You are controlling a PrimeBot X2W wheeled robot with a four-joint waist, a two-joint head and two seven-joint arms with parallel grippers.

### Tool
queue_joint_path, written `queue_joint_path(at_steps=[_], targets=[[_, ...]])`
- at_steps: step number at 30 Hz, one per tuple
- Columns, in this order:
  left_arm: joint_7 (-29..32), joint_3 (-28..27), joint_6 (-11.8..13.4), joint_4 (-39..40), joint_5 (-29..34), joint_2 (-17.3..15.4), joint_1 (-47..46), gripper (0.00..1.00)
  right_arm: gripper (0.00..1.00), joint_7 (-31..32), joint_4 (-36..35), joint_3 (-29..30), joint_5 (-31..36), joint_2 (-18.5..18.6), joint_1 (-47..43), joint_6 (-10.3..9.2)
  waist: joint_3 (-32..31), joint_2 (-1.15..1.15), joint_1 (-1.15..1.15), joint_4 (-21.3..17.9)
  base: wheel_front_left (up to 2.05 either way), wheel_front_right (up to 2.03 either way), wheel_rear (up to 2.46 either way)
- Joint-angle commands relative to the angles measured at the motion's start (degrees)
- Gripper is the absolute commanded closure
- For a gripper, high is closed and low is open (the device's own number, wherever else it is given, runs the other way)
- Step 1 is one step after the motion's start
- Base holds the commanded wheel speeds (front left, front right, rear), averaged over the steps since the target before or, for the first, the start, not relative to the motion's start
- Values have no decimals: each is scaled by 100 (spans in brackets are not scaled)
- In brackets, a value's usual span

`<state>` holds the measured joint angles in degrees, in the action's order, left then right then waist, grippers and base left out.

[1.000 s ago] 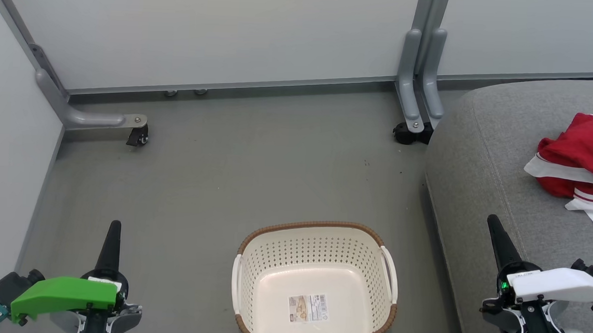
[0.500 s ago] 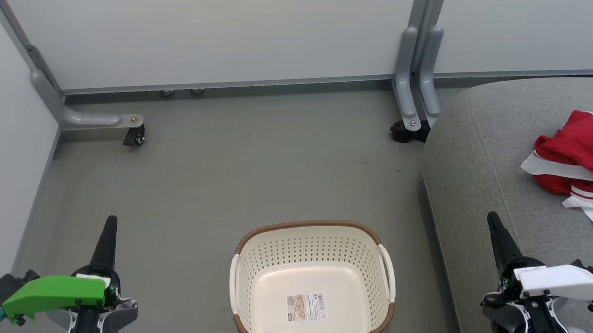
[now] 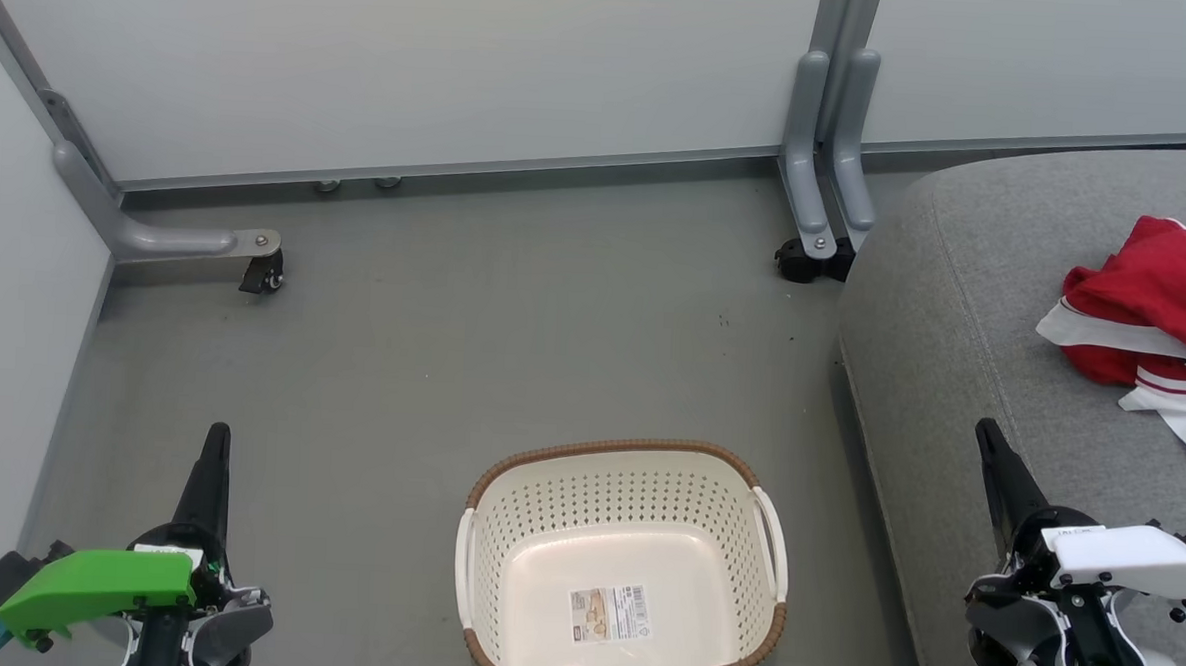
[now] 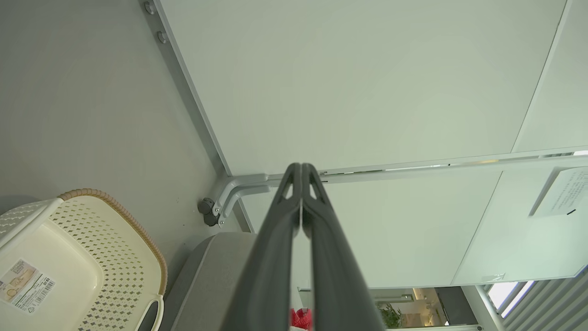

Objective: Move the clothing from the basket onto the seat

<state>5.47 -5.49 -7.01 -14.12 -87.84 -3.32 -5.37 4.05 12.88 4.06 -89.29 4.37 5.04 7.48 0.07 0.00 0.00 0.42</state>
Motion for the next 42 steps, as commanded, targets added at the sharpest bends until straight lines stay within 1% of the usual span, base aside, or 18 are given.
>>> queue_joint_path(at_steps=[1, 11, 42], targets=[[36, -49, -26, 16, -126, 8, -108, 100, 100, 40, 33, 21, -134, 7, 73, 2, 2, 0, 0, -6, 0, 0, 0], [134, -135, -70, 9, -483, 57, -132, 100, 100, 105, 124, 56, -505, -5, 141, 2, 11, 0, 0, -42, 0, 0, 0], [130, -125, -67, 10, -462, 52, -117, 100, 100, 155, 125, 122, -409, -52, 131, 2, 11, 0, 0, -42, 0, 0, 0]])
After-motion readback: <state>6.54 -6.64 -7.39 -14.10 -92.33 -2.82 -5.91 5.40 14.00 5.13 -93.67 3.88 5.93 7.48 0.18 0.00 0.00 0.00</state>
